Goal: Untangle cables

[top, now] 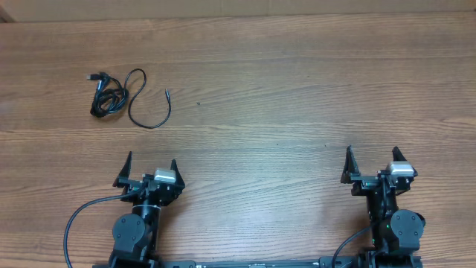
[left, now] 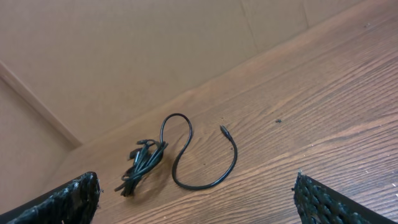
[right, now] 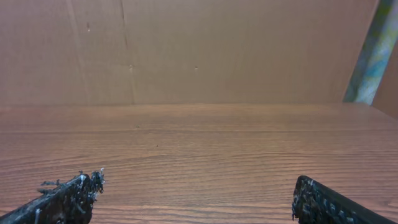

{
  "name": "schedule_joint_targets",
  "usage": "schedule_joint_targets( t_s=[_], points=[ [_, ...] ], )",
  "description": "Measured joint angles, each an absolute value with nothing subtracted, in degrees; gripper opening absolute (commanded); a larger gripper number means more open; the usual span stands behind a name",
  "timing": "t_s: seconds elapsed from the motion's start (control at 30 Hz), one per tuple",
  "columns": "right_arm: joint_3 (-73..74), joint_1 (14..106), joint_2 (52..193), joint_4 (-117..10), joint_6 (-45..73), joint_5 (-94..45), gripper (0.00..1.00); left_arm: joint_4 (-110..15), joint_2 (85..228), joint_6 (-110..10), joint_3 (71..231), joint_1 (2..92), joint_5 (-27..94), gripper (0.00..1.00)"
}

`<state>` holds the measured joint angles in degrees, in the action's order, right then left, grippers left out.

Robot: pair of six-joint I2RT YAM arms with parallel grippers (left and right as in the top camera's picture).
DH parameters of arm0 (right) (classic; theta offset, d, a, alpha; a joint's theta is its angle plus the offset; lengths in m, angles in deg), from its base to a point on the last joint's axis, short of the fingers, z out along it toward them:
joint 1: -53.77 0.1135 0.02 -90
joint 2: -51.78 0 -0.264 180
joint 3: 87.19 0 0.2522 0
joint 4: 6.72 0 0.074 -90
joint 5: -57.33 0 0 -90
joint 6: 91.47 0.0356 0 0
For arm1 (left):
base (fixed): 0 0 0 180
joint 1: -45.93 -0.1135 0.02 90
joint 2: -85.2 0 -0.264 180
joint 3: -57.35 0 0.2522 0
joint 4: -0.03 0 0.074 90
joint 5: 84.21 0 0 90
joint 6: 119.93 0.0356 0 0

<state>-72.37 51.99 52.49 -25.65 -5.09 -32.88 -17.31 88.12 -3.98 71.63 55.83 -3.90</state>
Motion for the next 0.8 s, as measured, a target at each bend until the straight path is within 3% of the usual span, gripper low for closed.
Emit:
schedule_joint_targets(
  t_s=[0.8],
  points=[
    [-72.37,51.99,52.49,-25.65,-5.09,-32.9,1.0,-16.92,88.12,-1.49,71.63,55.83,-3.93,0.99]
  ],
)
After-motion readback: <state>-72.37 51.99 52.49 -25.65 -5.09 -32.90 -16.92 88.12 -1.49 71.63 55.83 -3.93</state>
